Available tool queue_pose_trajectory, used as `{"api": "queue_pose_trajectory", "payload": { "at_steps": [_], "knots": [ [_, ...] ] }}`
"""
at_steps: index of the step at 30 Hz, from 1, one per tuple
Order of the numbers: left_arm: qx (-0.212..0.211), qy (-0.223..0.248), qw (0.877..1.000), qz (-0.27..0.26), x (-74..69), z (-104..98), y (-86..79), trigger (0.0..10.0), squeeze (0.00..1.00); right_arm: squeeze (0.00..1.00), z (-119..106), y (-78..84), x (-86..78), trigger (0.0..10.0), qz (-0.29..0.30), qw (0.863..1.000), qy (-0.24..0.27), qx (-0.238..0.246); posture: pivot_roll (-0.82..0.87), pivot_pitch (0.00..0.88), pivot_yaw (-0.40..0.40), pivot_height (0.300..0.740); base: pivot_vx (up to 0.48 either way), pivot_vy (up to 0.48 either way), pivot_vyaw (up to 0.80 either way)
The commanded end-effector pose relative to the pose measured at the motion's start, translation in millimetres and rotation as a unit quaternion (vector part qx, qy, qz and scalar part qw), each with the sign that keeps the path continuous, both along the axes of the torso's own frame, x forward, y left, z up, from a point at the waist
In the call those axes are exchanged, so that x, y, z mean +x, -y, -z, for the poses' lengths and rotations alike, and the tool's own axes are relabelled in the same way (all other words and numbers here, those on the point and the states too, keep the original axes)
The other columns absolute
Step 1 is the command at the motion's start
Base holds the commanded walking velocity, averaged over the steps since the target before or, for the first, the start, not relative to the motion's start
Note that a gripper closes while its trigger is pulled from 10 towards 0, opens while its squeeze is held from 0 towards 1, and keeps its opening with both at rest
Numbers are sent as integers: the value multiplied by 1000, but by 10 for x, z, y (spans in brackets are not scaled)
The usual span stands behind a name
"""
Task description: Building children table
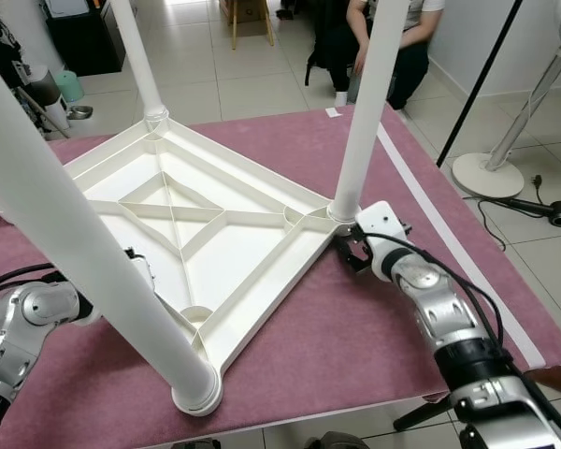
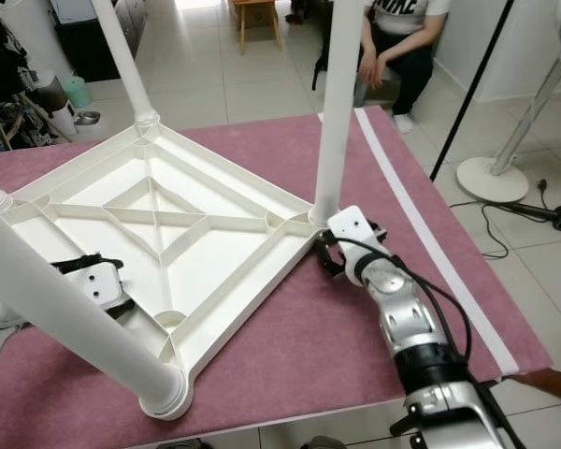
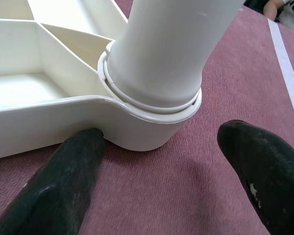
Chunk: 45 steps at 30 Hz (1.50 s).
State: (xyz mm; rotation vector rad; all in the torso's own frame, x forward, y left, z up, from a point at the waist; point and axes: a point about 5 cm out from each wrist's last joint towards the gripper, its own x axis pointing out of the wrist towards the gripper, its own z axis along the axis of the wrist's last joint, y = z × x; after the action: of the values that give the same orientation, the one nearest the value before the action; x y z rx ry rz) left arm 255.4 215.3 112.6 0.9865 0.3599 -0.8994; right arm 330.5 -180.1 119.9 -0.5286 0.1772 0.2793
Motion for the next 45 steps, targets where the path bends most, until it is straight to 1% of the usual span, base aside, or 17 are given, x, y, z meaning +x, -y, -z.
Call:
{"api": "queue_pose_trajectory", "payload": {
  "at_steps": [1, 4, 10, 14, 19, 21, 22, 23, 24, 26, 28, 31, 33, 35, 36, 39, 45],
  "knots": [
    [7, -68, 998, 12, -177, 211, -11, 10000, 0, 0, -116, -51, 76, 10000, -17, 999, 27, -5, 72, 0, 80, 740, 0, 0, 0],
    [8, -77, 997, 13, -235, 223, -28, 10000, 0, 0, -135, -48, 110, 10000, -21, 999, 30, -11, 76, 0, 80, 740, 0, 0, 0],
    [-11, -139, 990, 11, -568, 351, -8, 10000, 0, 0, -193, -105, 311, 10000, -44, 998, 39, -31, 101, 0, 75, 740, 0, 0, 0],
    [-21, -147, 989, 7, -608, 359, 16, 10000, 0, 0, -189, -121, 344, 10000, -49, 997, 40, -34, 101, 0, 75, 740, 0, 0, 0],
    [-150, -172, 973, -23, -695, 340, 368, 10000, 0, 0, -325, -242, 486, 10000, -84, 993, 60, -52, 113, 0, 80, 740, 0, 0, 0],
    [-161, -173, 971, -25, -692, 326, 408, 10000, 0, 0, -337, -248, 505, 10000, -88, 993, 61, -54, 113, 0, 80, 740, 0, 0, 0],
    [-206, -172, 963, -28, -642, 261, 549, 10000, 0, 0, -391, -285, 551, 10000, -102, 991, 67, -60, 114, 0, 84, 740, 0, 0, 0],
    [-206, -172, 963, -28, -642, 261, 549, 10000, 0, 0, -391, -285, 551, 10000, -102, 991, 67, -60, 114, 0, 84, 740, 0, 0, 0],
    [-238, -170, 956, -12, -601, 195, 702, 10000, 0, 0, -463, -339, 600, 10000, -112, 989, 73, -60, 116, 0, 83, 740, 0, 0, 0],
    [-245, -167, 955, -5, -580, 177, 757, 10000, 0, 0, -490, -367, 618, 10000, -114, 989, 75, -57, 118, 2, 84, 740, 0, 0, 0],
    [-268, -159, 950, 13, -495, 87, 952, 10000, 0, 0, -554, -526, 664, 10000, -127, 988, 80, -35, 121, 3, 83, 740, 0, 0, 0],
    [-278, -150, 949, 22, -444, 29, 1042, 10000, 0, 0, -567, -657, 676, 10000, -134, 987, 82, -29, 125, 3, 81, 740, 0, 0, 0],
    [-278, -150, 949, 22, -444, 29, 1042, 10000, 0, 0, -567, -657, 676, 10000, -134, 987, 82, -29, 125, 3, 81, 740, 0, 0, 0],
    [-279, -118, 953, 13, -294, -4, 1164, 10000, 0, 0, -564, -832, 671, 10000, -147, 986, 82, -17, 149, 0, 68, 740, 0, 0, 0],
    [-279, -118, 953, 13, -294, -4, 1164, 10000, 0, 0, -564, -832, 671, 10000, -147, 986, 82, -17, 149, 0, 68, 740, 0, 0, 0],
    [-264, -38, 963, -35, -11, -97, 1208, 10000, 0, 0, -593, -1002, 639, 10000, -179, 979, 96, -1, 143, 0, 66, 740, 0, 0, 0],
    [-269, 11, 961, -62, 163, -302, 1031, 10000, 0, 0, -649, -991, 588, 10000, -218, 968, 126, 10, 118, 0, 76, 740, 0, 0, 0]
  ]
}}
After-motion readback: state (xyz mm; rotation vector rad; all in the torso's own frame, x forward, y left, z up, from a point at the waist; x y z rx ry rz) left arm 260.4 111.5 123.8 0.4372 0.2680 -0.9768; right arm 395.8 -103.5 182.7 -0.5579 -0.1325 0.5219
